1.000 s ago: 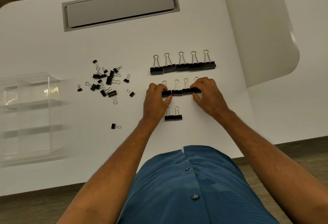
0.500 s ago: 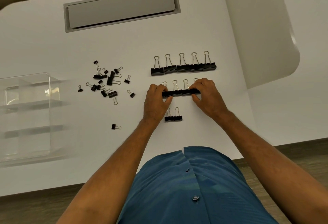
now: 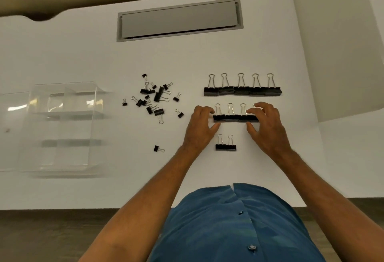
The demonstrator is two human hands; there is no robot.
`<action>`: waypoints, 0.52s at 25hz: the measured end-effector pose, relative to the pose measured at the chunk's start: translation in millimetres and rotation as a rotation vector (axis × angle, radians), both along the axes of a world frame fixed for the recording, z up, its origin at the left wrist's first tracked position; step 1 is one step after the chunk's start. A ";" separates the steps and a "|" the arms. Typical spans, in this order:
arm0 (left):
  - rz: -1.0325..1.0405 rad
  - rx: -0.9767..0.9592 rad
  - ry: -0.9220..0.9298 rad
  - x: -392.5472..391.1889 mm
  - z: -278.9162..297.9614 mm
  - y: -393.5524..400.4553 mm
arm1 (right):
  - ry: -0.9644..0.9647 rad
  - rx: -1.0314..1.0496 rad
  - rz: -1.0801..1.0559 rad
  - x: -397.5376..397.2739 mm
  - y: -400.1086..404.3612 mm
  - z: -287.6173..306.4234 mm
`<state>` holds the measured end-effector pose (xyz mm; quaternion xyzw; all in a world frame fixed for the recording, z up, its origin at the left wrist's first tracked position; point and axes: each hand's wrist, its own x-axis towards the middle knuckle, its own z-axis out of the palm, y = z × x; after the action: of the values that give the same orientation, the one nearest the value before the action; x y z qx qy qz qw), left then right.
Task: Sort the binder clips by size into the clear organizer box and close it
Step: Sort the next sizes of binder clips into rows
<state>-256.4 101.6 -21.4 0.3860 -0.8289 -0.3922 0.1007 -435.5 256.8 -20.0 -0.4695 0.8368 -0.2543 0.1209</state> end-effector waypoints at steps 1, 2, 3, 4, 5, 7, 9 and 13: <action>0.016 -0.013 -0.003 8.0 2.9 -5.7 | 0.001 -0.016 0.011 5.8 -5.9 3.2; 0.035 -0.025 -0.009 15.6 5.4 -12.3 | -0.001 -0.026 0.020 11.1 -12.5 6.6; 0.057 -0.039 -0.010 23.5 8.6 -20.0 | -0.002 -0.031 0.028 16.5 -20.8 10.7; 0.085 -0.051 -0.012 32.6 11.6 -29.2 | -0.004 -0.033 0.042 22.5 -30.8 14.7; 0.116 -0.064 -0.014 41.7 15.4 -38.2 | -0.009 -0.033 0.059 28.9 -41.3 18.4; 0.185 -0.084 -0.031 61.4 23.8 -58.9 | -0.036 -0.037 0.092 44.0 -65.5 24.7; 0.243 -0.090 -0.050 80.2 30.0 -80.4 | -0.066 -0.040 0.120 60.3 -90.3 29.9; 0.320 -0.093 -0.074 115.7 31.5 -128.0 | -0.083 -0.032 0.208 94.4 -139.6 35.6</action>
<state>-140.7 -26.5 10.1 0.5224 -0.7771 -0.3179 0.1488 -341.1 117.2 15.6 -0.5449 0.7735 -0.2730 0.1737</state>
